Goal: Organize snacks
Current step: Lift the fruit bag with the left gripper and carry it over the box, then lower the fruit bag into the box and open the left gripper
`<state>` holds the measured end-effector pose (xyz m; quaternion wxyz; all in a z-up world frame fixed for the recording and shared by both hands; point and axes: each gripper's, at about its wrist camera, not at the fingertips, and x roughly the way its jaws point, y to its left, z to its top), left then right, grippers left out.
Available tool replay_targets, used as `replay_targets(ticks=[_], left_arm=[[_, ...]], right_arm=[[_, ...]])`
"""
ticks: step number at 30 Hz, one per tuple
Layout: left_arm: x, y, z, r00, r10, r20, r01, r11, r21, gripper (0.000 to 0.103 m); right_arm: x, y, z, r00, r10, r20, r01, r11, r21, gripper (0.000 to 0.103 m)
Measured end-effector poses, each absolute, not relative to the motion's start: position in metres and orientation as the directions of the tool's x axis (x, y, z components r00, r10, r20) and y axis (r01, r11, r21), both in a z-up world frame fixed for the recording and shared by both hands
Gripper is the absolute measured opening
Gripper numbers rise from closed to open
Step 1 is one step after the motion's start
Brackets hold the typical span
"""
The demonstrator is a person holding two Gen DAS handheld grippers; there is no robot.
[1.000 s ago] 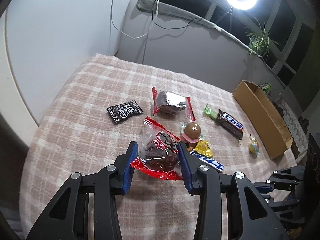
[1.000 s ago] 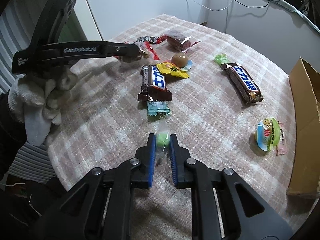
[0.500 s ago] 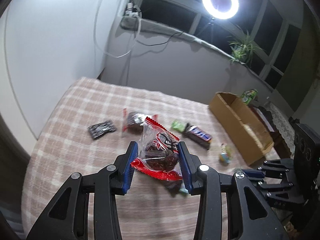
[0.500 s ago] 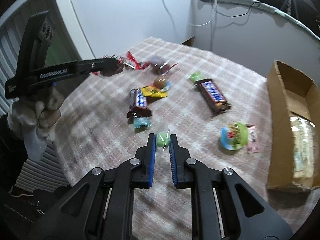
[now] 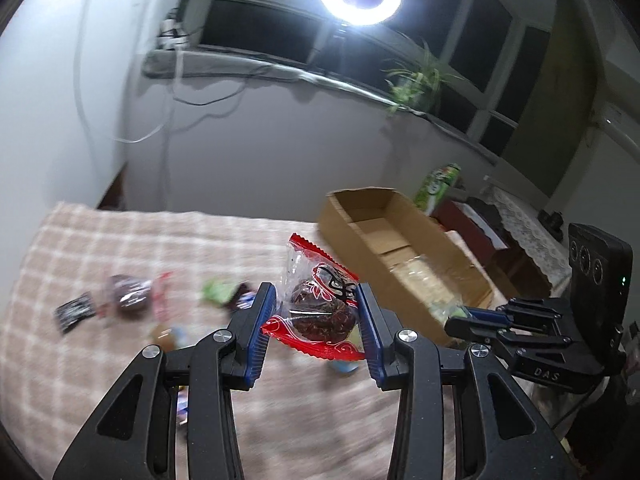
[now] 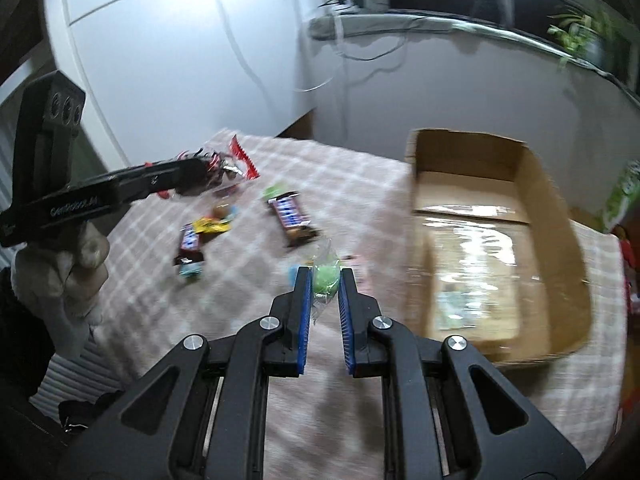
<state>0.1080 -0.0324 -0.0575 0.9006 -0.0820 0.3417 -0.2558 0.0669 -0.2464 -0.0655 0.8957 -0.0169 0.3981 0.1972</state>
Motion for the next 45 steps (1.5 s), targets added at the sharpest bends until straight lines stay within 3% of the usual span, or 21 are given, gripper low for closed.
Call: replay_targets(ticks=[17, 32, 35, 38, 45], left_arm=[[0.135, -0.157, -0.07, 0.519, -0.604, -0.605, 0.527, 0.783, -0.329, 0.039], [0.132, -0.201, -0.079, 0.477, -0.611, -0.632, 0.577, 0.76, -0.299, 0.04], [0.132, -0.202, -0.078, 0.482, -0.603, -0.636, 0.57, 0.767, -0.295, 0.041], [0.131, -0.201, -0.076, 0.487, -0.602, -0.633, 0.569, 0.768, -0.293, 0.041], [0.126, -0.193, -0.072, 0.499, -0.602, -0.623, 0.564, 0.772, -0.293, 0.041]], right_arm=[[0.092, -0.353, -0.074, 0.648, 0.209, -0.733, -0.185, 0.976, 0.115, 0.014], [0.098, -0.382, -0.087, 0.638, 0.173, -0.75, -0.129, 0.985, 0.117, 0.014], [0.098, -0.384, -0.087, 0.638, 0.168, -0.752, -0.115, 0.986, 0.122, 0.019], [0.097, -0.386, -0.086, 0.642, 0.16, -0.75, -0.106, 0.987, 0.12, 0.034], [0.094, -0.381, -0.08, 0.648, 0.16, -0.745, -0.111, 0.987, 0.115, 0.035]])
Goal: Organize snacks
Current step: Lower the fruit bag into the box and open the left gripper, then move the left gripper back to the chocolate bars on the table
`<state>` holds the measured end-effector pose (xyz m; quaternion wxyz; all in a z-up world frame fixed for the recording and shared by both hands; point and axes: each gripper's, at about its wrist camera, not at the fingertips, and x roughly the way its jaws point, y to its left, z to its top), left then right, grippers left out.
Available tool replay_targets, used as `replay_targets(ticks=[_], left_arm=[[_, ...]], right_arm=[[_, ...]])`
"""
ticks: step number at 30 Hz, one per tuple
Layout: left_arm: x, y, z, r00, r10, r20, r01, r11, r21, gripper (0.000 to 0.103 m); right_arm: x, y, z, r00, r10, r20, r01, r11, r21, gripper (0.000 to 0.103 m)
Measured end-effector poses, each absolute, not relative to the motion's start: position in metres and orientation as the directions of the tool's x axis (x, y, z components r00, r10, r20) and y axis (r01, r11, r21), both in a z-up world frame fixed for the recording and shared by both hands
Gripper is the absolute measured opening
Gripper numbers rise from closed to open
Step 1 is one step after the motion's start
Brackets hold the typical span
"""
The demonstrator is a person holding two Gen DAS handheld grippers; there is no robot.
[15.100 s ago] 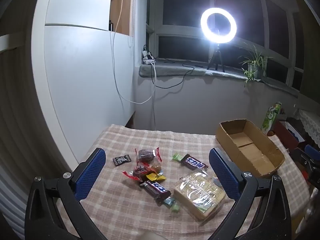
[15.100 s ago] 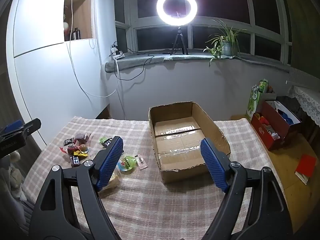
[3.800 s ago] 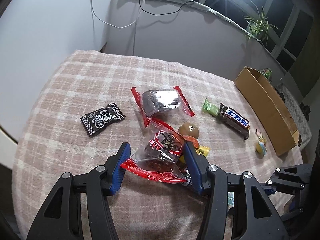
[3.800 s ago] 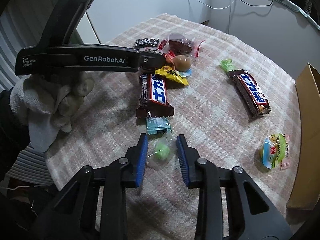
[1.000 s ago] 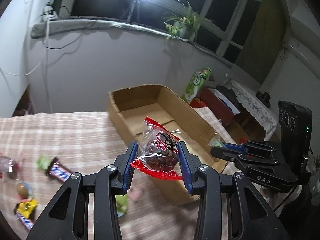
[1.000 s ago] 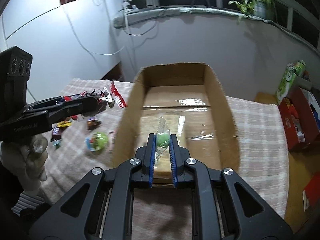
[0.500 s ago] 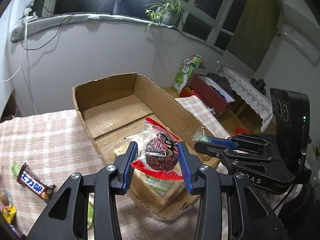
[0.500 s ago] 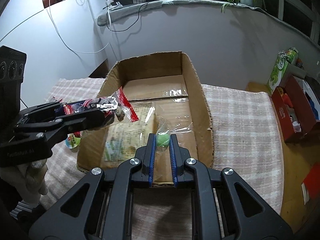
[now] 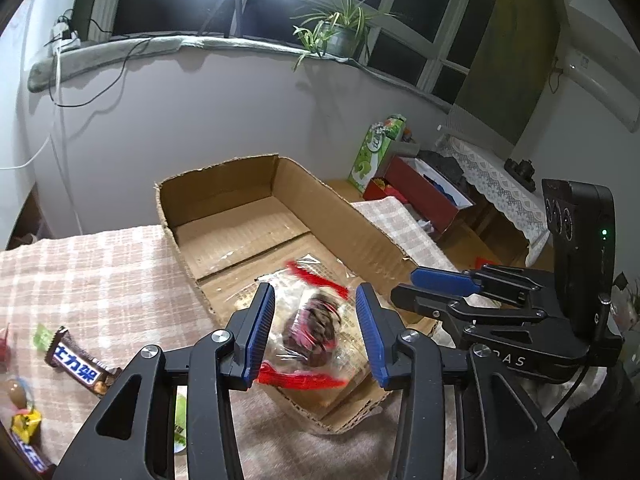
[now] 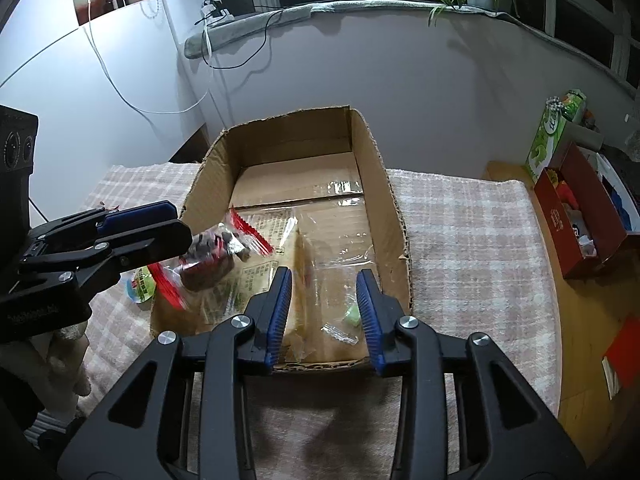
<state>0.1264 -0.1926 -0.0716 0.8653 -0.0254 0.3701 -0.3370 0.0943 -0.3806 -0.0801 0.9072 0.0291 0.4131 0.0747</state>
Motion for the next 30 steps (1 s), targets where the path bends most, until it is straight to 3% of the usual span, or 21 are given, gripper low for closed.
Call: replay_targets(ticks=[15, 30], left_arm=[[0.113, -0.123, -0.062, 0.558, -0.576, -0.597, 0.485, 0.81, -0.329, 0.041], [0.093, -0.015, -0.071, 0.644, -0.465, -0.608, 0.315, 0.885, -0.343, 0.041]], right_arm=[[0.08, -0.324, -0.06, 0.652, 0.209, -0.729, -0.191, 0.976, 0.109, 0.035], [0.068, -0.245, -0.063, 0.597, 0.334, -0.729, -0.34, 0.929, 0.146, 0.035]])
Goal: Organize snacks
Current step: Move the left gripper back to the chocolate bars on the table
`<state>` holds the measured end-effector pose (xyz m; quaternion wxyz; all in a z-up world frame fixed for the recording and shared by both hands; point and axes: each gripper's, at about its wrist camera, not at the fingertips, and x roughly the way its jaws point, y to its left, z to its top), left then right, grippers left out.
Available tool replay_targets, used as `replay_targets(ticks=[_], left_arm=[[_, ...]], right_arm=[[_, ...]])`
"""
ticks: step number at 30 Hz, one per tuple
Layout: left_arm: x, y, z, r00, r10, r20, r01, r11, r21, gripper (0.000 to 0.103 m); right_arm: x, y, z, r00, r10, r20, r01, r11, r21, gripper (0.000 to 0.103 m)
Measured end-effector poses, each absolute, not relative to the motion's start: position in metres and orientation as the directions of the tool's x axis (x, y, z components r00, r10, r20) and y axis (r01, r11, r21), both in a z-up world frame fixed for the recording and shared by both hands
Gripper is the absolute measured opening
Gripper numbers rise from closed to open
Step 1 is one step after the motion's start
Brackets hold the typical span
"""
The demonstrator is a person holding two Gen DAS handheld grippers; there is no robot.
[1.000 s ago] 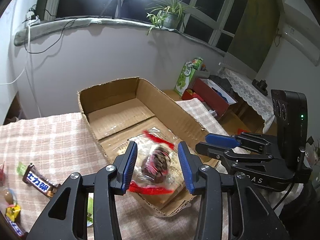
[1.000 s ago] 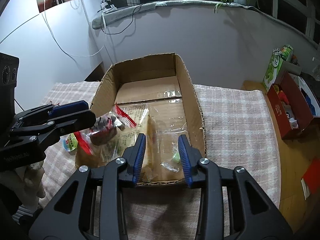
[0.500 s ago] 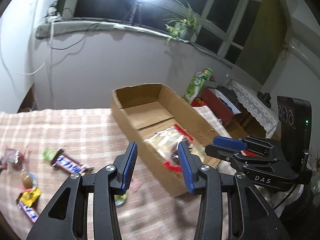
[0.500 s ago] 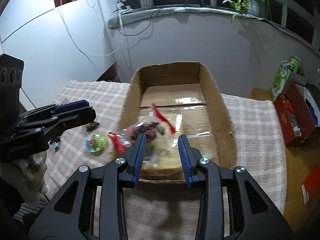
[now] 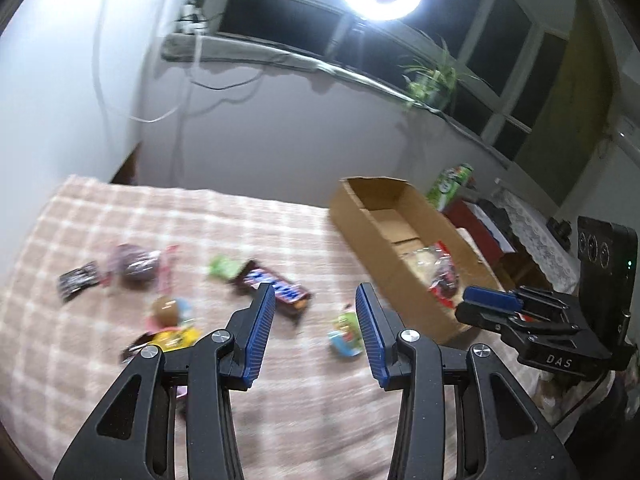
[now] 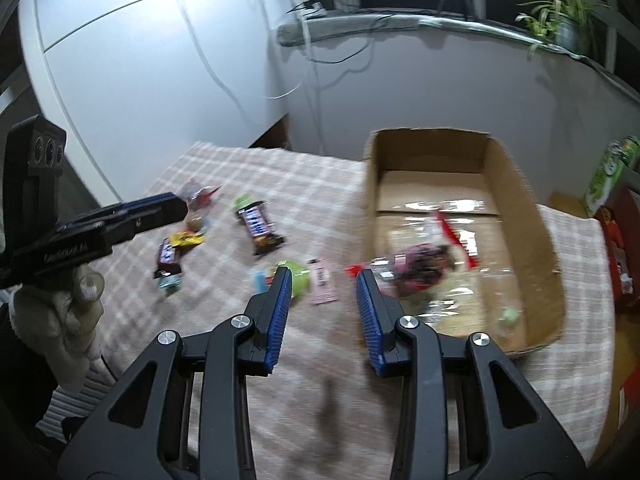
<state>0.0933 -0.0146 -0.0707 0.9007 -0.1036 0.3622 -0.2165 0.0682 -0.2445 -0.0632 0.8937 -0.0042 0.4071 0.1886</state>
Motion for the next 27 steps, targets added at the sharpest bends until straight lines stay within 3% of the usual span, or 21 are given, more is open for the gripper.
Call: replay_targets(ticks=[5, 7, 9, 25, 27], left_arm=[[0.08, 0.02, -0.079, 0.659, -0.42, -0.624, 0.248, 0.904, -0.347, 0.041], [0.074, 0.032, -0.085, 0.658, -0.403, -0.636, 0.224, 0.911, -0.346, 0.041], [0.068, 0.041, -0.092, 0.653, -0.386, -0.652, 0.202, 0.918, -0.341, 0.041], [0.071, 0.057, -0.137, 0.564, -0.406, -0.719, 0.123, 0.903, -0.413, 0.041], [0.08, 0.058, -0.141, 0.549, -0.408, -0.729, 0.111, 0.9, -0.421, 0.05]], right_arm=[[0.07, -0.22, -0.075, 0.563, 0.36, -0.744, -0.375, 0.913, 0.159, 0.036], [0.072, -0.211, -0.082, 0.551, 0.362, -0.752, -0.381, 0.911, 0.159, 0.05], [0.073, -0.203, -0.088, 0.542, 0.363, -0.758, -0.383, 0.91, 0.161, 0.056], [0.095, -0.188, -0.134, 0.519, 0.28, -0.808, -0.269, 0.95, 0.156, 0.058], [0.096, -0.186, -0.135, 0.52, 0.276, -0.809, -0.264, 0.952, 0.155, 0.058]])
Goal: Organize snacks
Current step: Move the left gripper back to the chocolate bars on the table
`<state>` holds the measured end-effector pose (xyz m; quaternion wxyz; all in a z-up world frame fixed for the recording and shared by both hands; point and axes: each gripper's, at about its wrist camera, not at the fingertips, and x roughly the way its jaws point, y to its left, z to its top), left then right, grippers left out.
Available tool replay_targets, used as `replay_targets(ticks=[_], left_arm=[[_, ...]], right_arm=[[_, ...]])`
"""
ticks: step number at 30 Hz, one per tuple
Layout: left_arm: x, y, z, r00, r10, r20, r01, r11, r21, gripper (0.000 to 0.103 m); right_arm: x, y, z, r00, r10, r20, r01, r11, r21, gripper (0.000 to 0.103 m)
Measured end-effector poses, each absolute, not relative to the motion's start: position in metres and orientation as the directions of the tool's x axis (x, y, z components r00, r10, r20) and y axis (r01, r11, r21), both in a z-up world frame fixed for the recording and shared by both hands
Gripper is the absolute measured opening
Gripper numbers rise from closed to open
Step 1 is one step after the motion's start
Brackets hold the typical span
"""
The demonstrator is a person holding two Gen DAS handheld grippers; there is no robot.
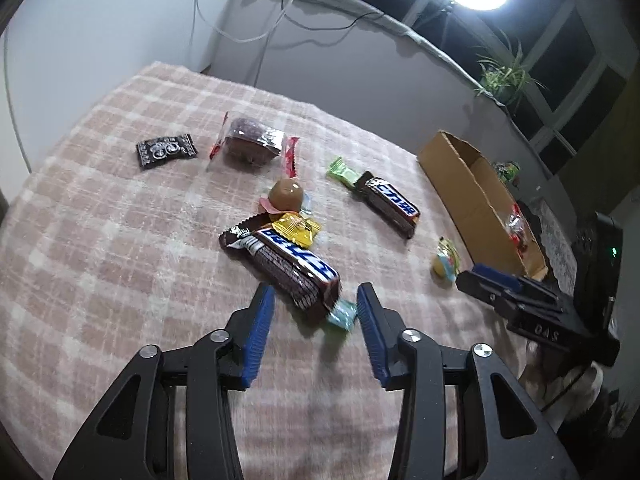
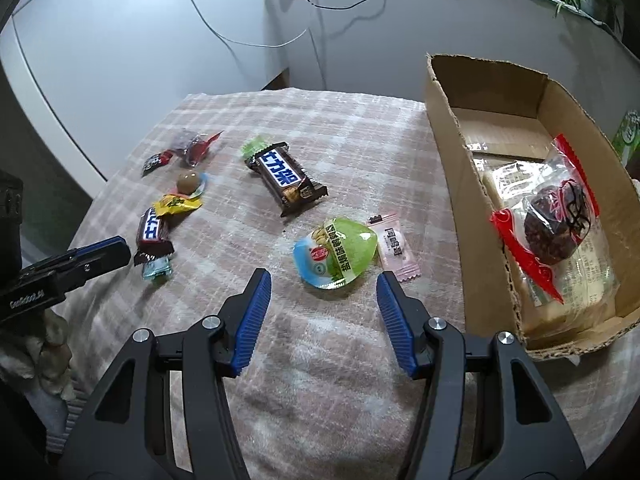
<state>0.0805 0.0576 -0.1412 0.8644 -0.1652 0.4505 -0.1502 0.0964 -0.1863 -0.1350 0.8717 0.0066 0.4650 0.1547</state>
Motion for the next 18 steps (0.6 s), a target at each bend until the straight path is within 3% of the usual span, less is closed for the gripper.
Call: replay_targets(ticks=[2, 16, 18], left_arm=[[0.087, 0.057, -0.144, 0.545, -0.388, -0.743, 0.095, 0.909, -0.405, 0.055], [0.114, 0.038, -0.154, 0.535, -0.295, -0.791, 0.072, 0.949, -0.306, 0.059], [0.115, 0.037, -0.154, 0.535, -0.298, -0.79, 0.072, 0.948, -0.309, 0.064]], right_arm=[[0.099, -0.184, -0.137, 0.52, 0.271, -0.81, -0.258, 0.954, 0.154, 0.058], [0.118, -0.175, -0.155, 0.521, 0.225, -0.824, -0.226, 0.967, 0.121, 0.058], [0.121, -0.171, -0.156, 0.525, 0.215, -0.824, -0.23, 0.967, 0.107, 0.058]])
